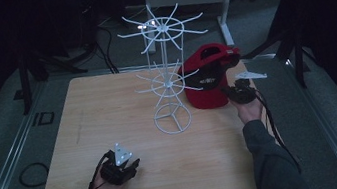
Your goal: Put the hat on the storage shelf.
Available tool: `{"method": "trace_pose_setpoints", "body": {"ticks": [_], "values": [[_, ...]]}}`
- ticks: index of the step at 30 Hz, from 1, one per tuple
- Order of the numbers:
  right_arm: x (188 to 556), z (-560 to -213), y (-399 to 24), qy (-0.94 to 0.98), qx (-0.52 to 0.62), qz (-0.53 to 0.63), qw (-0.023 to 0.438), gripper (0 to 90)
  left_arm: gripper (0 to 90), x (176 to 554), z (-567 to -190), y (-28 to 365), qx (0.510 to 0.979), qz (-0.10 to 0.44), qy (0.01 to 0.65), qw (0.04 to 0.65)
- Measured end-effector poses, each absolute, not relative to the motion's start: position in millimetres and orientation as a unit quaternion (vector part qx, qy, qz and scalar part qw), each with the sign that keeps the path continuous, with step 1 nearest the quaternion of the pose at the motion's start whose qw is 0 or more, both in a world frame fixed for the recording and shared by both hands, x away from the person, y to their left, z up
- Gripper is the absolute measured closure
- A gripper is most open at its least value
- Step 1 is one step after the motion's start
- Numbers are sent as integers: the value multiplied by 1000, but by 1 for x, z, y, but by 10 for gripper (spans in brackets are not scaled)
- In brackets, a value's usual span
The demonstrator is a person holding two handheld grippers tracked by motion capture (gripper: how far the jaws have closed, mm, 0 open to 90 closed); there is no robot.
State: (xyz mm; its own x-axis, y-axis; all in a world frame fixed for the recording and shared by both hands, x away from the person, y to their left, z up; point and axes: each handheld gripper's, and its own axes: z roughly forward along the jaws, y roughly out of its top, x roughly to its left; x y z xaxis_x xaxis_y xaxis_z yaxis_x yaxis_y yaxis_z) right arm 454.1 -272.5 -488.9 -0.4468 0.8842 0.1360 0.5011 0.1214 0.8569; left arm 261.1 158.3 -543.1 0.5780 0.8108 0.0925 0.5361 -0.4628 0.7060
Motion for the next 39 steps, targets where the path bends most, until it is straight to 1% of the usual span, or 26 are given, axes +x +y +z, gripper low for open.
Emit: {"method": "trace_pose_setpoints", "body": {"ticks": [6, 18, 39], "values": [[463, -474, -269, 720, 474, 452, 231, 857, 588, 261, -543, 159, 827, 213, 409, 322], [466, -437, -263, 714, 451, 459, 275, 857, 587, 260, -543, 158, 827, 213, 408, 324], [465, -386, -253, 700, 428, 484, 304, 857, 586, 259, -544, 158, 826, 213, 410, 323]]}}
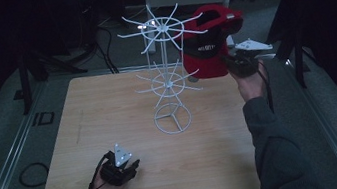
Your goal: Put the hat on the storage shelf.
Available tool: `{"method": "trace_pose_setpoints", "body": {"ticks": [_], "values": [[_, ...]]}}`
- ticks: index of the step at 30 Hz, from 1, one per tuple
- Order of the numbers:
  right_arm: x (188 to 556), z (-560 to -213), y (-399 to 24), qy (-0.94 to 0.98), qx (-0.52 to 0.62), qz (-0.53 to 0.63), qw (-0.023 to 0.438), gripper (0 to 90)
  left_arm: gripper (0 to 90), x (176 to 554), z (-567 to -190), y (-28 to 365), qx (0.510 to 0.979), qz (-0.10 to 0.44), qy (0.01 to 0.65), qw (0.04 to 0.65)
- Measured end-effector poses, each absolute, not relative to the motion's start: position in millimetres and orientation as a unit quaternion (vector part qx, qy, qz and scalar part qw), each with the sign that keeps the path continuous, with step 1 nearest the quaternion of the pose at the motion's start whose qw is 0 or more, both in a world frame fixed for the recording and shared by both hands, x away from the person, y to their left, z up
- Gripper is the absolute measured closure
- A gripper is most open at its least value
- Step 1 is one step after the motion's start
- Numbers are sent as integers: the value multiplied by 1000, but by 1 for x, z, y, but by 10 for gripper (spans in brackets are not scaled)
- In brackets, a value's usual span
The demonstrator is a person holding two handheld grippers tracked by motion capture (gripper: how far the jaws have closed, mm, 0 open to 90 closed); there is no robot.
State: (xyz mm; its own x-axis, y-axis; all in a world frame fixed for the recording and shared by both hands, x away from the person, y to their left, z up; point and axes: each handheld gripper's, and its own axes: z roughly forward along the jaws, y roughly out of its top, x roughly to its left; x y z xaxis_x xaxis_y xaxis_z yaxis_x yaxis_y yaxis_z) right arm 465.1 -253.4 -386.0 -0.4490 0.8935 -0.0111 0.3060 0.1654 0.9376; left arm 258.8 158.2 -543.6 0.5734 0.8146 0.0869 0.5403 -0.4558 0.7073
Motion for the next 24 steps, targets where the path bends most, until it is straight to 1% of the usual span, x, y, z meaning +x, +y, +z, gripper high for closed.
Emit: {"method": "trace_pose_setpoints", "body": {"ticks": [24], "values": [[460, -370, -255, 697, 413, 487, 327, 856, 584, 259, -544, 157, 828, 210, 409, 322]]}}
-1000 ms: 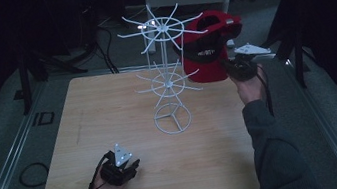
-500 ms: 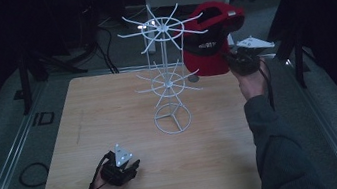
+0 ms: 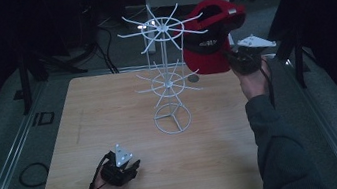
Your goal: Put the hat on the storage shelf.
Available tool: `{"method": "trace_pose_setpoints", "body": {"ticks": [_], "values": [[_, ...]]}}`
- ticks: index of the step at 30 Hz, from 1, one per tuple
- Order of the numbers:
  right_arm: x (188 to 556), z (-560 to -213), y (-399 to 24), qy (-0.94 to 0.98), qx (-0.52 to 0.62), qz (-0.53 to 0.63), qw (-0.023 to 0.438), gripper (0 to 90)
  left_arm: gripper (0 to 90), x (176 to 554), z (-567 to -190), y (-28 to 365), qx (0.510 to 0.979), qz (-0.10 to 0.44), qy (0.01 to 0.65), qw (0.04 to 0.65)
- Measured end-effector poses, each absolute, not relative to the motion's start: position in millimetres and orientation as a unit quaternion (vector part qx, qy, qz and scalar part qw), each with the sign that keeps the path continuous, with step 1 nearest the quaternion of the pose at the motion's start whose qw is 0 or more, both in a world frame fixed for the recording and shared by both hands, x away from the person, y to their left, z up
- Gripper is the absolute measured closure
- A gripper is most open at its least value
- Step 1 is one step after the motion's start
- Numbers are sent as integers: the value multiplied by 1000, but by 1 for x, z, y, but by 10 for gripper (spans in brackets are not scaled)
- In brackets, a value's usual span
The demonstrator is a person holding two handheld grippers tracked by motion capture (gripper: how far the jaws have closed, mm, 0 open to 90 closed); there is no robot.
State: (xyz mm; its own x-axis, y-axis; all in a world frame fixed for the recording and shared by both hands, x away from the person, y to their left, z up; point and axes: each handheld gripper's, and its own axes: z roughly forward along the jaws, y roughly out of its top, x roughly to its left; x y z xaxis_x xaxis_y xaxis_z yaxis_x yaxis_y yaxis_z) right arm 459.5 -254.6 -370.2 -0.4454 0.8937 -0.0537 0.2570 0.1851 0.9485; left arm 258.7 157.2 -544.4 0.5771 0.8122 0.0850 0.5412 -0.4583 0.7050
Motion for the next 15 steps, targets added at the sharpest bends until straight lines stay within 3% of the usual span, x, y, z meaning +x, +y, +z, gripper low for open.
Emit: {"method": "trace_pose_setpoints", "body": {"ticks": [15], "values": [[443, -350, -244, 690, 389, 499, 351, 856, 584, 258, -544, 158, 827, 212, 409, 323]]}}
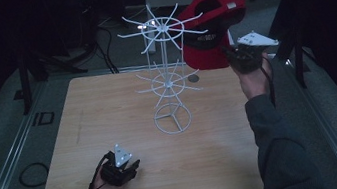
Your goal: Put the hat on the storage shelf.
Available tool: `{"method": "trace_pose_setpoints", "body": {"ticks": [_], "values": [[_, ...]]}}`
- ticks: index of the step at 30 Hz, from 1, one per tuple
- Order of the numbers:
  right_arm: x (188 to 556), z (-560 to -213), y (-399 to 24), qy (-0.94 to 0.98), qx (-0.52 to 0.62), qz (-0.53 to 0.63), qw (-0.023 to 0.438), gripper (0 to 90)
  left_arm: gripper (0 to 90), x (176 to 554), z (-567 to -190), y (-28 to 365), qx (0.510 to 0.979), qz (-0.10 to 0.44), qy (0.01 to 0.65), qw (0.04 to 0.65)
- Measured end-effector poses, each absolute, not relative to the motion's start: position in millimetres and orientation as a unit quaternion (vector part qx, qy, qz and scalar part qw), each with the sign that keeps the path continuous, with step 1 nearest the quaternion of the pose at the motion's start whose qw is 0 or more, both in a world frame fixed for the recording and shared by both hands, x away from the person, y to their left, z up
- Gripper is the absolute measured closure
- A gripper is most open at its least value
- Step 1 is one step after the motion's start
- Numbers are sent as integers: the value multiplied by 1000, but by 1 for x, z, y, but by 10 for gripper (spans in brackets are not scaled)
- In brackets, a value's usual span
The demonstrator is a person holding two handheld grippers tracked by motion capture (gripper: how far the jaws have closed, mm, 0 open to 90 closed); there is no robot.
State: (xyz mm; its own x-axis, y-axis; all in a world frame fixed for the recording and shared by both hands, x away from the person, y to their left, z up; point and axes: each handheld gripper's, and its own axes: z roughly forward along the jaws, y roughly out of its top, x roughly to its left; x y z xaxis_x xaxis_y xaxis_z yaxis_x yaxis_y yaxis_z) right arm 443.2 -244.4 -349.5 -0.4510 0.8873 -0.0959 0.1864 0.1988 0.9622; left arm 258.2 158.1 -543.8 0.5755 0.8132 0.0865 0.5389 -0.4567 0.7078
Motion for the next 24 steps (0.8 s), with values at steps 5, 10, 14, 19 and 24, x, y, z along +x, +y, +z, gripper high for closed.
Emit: {"method": "trace_pose_setpoints", "body": {"ticks": [5, 10, 14, 19, 24], "values": [[438, -339, -240, 685, 383, 504, 361, 856, 583, 258, -544, 158, 827, 212, 408, 323], [440, -330, -237, 683, 385, 502, 366, 856, 584, 258, -544, 157, 828, 213, 407, 323], [444, -325, -235, 677, 394, 502, 367, 856, 583, 258, -544, 158, 828, 212, 407, 323], [442, -320, -232, 669, 399, 510, 365, 856, 583, 258, -544, 158, 827, 213, 408, 323], [435, -319, -227, 667, 400, 508, 370, 856, 584, 258, -544, 158, 827, 213, 408, 322]]}}
